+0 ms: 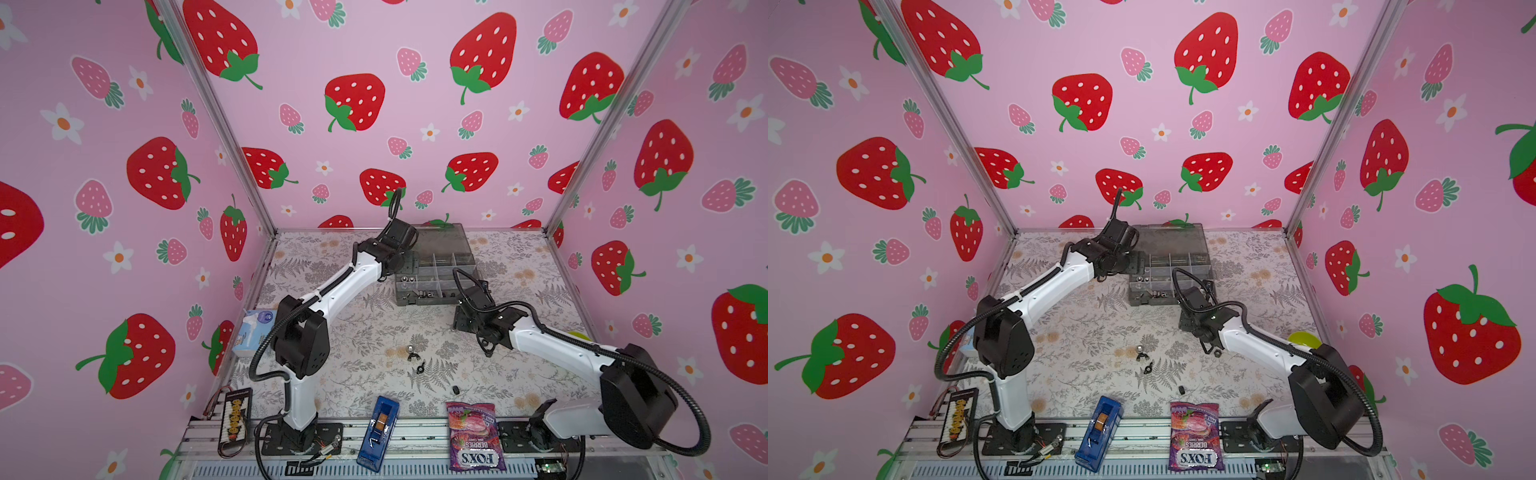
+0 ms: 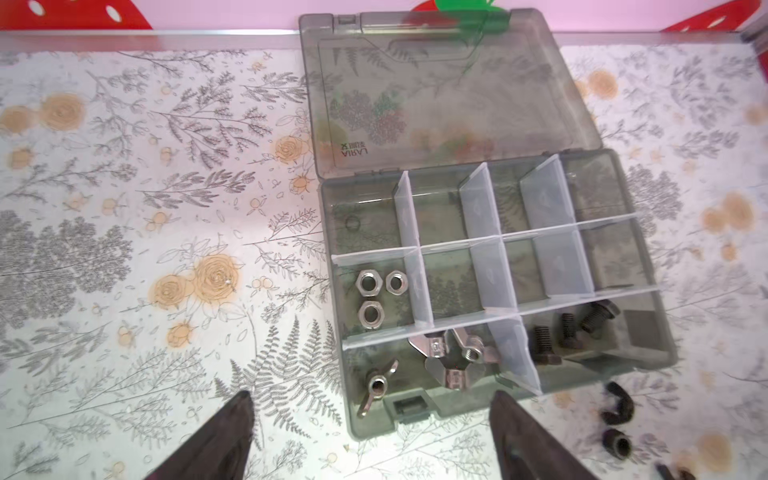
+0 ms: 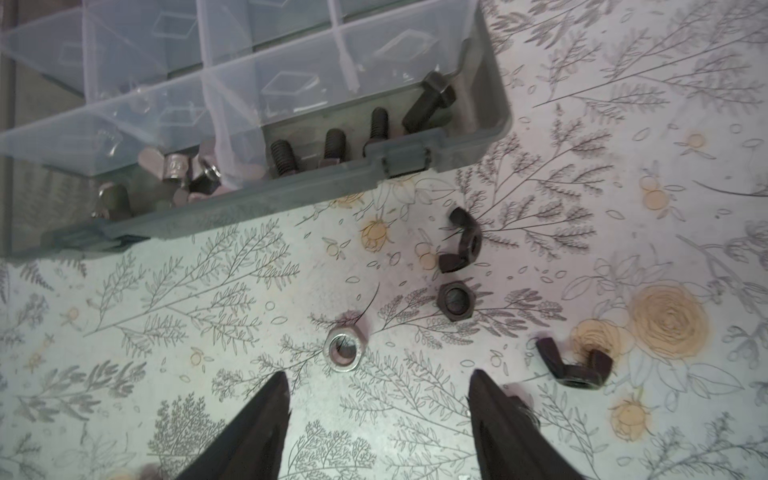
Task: Sort the screws and nuts into containers
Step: 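Lower and close the right gripper on a silver hex nut while the left gripper withdraws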
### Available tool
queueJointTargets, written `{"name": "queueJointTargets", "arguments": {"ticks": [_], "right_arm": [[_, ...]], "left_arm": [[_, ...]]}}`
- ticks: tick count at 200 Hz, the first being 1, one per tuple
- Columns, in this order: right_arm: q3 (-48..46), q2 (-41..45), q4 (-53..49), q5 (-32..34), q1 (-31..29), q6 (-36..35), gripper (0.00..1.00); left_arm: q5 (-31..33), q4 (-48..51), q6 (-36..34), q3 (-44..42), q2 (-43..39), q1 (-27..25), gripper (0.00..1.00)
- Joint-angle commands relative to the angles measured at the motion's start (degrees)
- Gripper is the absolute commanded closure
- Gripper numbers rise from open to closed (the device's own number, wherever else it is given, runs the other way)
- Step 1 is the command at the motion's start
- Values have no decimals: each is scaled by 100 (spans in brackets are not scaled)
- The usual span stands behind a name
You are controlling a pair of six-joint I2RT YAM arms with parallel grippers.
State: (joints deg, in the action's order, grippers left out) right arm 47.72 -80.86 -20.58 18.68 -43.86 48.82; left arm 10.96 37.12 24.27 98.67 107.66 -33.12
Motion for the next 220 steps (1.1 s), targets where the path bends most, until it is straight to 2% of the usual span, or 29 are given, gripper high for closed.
{"name": "queueJointTargets", "arguments": {"ticks": [1,47,95,150,204,220], "right_arm": [[156,-317,-103,-316,-57,133,38],[529,-1024,-232,-739,-62,17,45],[1124,-1597,-670,-756,15,-161,47],[1305,-1821,-1027,-620,155,-224,48],[1303,-1951,-912,-844,289,-375,48],[1316,-2024,-904,-892,320,-418,52]], "left_arm": [[301,-238,242,-609,-452,-8,1],[670,-584,585,-1896,-1421,8,1],[1039,-978,931,-3087,-2294,41,1],[1205,-1226,1240,-4069,-2960,61,1],[1374,-1309,1456,-4700,-3442,101,1],[1376,-1300,1515,-4807,-3518,102,1]]}}
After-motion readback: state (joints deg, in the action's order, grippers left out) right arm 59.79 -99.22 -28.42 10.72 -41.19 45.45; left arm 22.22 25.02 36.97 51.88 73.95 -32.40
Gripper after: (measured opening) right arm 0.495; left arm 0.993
